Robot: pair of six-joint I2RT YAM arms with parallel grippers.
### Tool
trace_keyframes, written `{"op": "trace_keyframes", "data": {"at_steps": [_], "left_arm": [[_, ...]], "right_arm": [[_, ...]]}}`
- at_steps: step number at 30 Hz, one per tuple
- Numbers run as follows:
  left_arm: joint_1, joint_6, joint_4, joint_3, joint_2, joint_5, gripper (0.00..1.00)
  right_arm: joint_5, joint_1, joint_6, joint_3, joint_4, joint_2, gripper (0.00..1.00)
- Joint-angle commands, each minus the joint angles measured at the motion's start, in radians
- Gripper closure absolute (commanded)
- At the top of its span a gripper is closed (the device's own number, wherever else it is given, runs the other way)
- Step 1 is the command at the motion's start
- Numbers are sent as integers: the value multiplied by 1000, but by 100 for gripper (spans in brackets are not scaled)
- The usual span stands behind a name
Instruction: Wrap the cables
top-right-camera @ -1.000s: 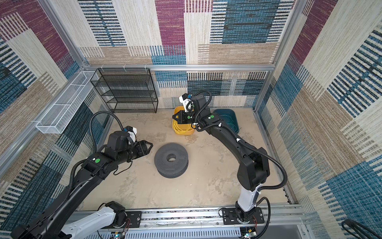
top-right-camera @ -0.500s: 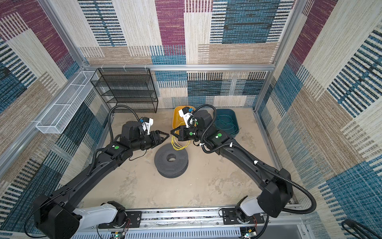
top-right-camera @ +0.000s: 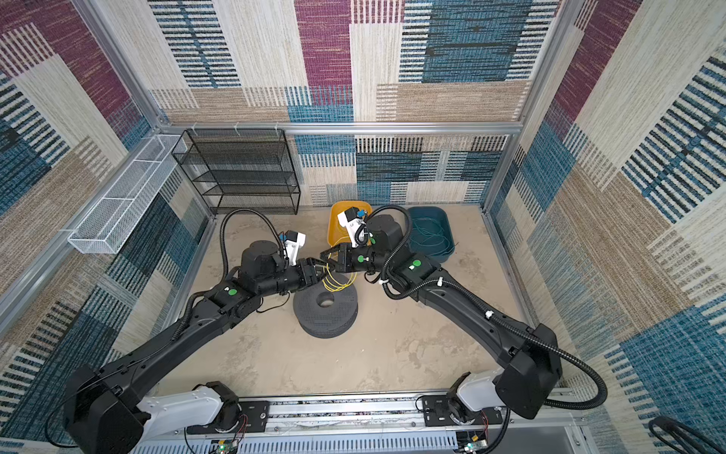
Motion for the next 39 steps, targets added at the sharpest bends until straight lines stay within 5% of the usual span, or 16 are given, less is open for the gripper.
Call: {"op": "trace_keyframes", "data": {"at_steps": [1, 10, 15, 23, 32, 39], "left_arm": [[-4, -8, 52, -17, -3, -32, 72], [-6, 23, 0, -64, -50, -118, 100], [-5, 47, -79, -130, -104, -169, 100], [-4, 85, -187, -194, -211, -183, 100], [-6, 182, -284, -192, -271, -64, 100], [-6, 225, -311, -202, -300, 26, 100]], "right_arm": [[7, 3, 20, 1, 28, -14, 100], [60, 2, 7, 86, -21, -27, 100], [119, -33, -33, 229, -81, 10, 100], [28, -247, -29, 412, -58, 99, 100], [-4, -467, -5, 516, -33, 222, 100], [29, -538, 22, 542, 30, 285, 100]]}}
